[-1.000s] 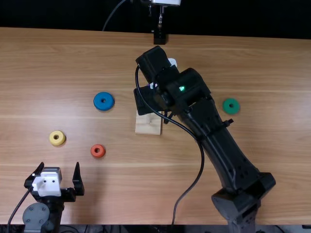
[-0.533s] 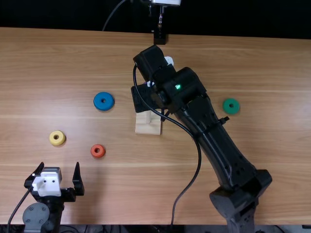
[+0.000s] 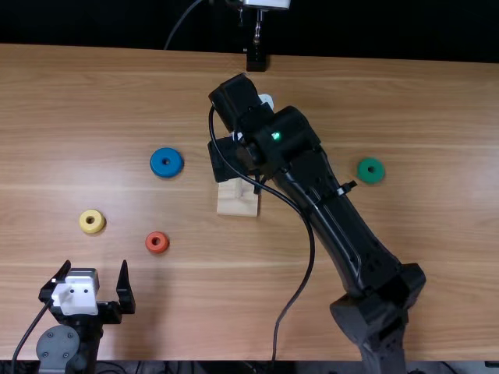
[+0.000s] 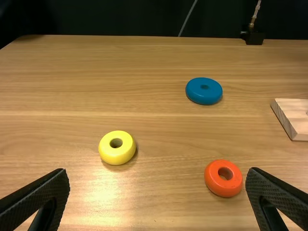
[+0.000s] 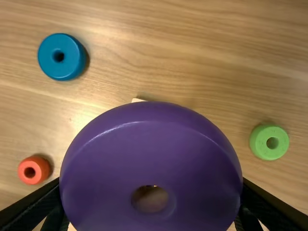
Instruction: Build the Hanoi tower: stack the rings onto the peg from bottom to top in this color order: purple, dark blue, light blue, dark green, light green, yellow, orange.
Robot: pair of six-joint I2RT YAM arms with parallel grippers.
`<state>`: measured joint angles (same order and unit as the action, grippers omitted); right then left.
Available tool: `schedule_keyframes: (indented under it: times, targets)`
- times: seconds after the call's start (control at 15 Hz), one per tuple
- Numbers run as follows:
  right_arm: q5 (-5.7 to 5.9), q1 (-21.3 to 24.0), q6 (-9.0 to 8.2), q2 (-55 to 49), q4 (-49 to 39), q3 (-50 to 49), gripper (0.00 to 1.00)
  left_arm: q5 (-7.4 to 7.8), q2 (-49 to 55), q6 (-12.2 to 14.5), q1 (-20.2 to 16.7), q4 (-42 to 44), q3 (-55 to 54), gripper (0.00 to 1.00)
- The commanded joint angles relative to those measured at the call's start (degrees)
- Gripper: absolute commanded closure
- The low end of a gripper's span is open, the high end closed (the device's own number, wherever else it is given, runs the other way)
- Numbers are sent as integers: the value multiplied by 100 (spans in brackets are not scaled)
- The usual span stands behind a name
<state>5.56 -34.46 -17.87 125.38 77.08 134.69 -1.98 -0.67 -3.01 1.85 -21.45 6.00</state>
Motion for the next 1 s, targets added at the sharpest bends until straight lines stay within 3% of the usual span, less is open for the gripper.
schedule_keyframes:
  times: [0.0,0.93]
  targets:
    - [45,-44,4,74,-13,162,100,-3,67,58,17,-449,-600,0]
    - [45,-237,-17,30,61,119,100,-3,67,58,17,-449,-600,0]
